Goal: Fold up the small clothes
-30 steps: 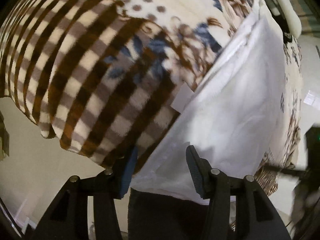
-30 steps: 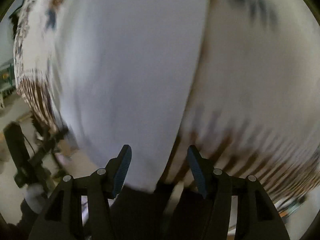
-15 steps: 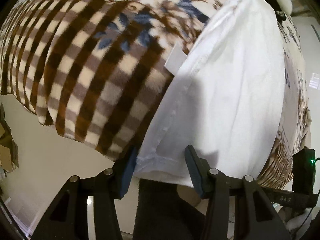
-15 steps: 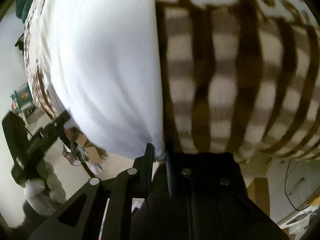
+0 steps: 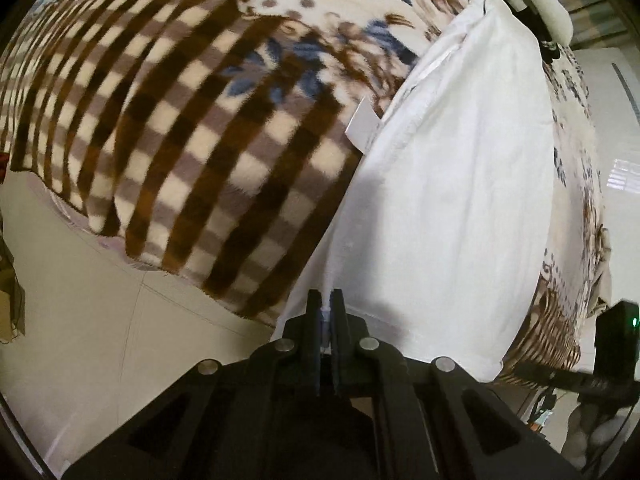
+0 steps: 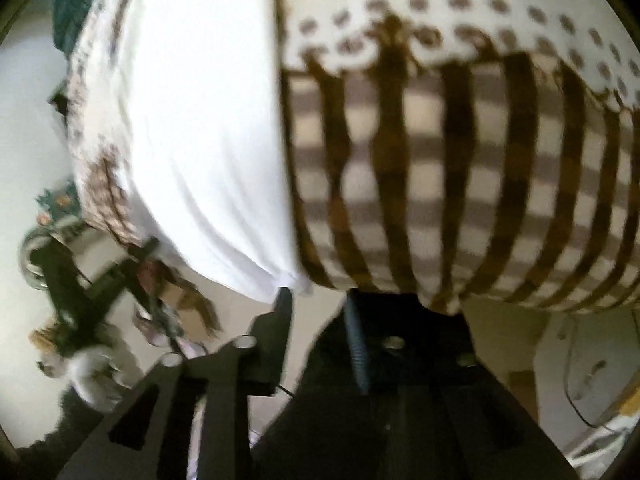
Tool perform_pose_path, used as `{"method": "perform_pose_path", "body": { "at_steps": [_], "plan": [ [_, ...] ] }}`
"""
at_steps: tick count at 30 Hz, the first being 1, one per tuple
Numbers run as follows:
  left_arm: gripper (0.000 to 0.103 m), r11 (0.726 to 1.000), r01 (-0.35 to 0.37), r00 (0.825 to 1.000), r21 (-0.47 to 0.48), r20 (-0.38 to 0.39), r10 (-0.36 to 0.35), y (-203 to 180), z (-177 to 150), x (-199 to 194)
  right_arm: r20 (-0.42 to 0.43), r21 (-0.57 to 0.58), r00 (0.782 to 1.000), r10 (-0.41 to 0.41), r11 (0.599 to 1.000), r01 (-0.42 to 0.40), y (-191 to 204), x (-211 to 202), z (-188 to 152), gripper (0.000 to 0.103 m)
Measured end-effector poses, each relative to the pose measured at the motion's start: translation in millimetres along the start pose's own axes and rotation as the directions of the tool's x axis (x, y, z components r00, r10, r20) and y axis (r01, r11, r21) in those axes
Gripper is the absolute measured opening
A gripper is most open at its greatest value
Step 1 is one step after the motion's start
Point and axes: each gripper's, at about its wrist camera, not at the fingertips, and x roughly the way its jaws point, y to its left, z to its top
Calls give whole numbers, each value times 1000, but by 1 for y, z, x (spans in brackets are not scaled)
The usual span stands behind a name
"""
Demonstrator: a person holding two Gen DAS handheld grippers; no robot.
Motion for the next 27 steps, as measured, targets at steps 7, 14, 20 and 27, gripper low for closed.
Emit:
{"method": "perform_pose_path", "body": {
  "at_steps": [7,14,20,27],
  "plan": [
    [2,999,-20,1000,30,6,20,-4,9,-3,-50,93,990,129,988,-124,-3,43,1,5],
    [2,1000,-8,1000,16,10,8,16,18,-12,-101,46,995,1,999,4,-14,54,-17,0],
    [7,999,31,999,-31,-14,-32,31,24,-32,-66,7,998,-12,1000,13,-7,15,-25,10],
    [53,997,71,989,-29,133,-67,21,48,-115,118,-43,993,-24,999,29,30,-90,13,63]
  ]
}}
